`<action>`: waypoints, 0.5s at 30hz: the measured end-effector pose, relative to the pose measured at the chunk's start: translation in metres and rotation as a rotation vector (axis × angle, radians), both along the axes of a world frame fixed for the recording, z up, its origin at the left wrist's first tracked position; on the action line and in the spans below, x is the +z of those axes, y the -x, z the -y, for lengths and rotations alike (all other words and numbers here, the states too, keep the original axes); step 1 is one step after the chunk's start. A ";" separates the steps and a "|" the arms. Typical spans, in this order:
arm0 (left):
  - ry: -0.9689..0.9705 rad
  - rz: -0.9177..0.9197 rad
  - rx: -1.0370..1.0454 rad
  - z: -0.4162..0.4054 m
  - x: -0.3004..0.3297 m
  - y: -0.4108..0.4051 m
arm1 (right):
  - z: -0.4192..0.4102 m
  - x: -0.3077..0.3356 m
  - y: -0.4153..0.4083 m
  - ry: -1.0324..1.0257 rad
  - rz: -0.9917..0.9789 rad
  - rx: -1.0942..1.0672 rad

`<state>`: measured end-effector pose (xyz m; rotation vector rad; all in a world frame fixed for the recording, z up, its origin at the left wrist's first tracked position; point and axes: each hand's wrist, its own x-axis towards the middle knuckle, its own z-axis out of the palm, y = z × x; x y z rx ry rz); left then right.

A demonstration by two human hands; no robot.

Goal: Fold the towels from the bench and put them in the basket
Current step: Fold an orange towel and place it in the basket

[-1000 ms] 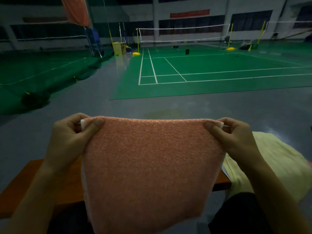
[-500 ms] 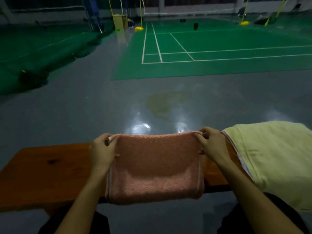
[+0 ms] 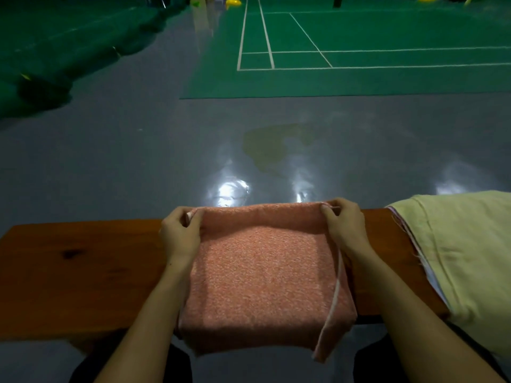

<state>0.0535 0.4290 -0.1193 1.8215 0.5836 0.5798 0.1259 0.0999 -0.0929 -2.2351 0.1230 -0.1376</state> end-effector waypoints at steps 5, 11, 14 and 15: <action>-0.026 -0.031 -0.025 0.017 0.015 0.005 | 0.004 0.006 0.008 -0.067 0.025 0.057; -0.514 -0.067 -0.224 0.033 0.025 0.057 | 0.011 0.018 0.062 0.218 0.092 0.324; -0.784 -0.265 -0.435 0.053 0.002 0.094 | 0.017 0.007 0.103 0.534 -0.144 0.422; -0.861 -0.356 -0.489 0.057 -0.008 0.101 | 0.023 0.001 0.111 0.597 -0.205 0.402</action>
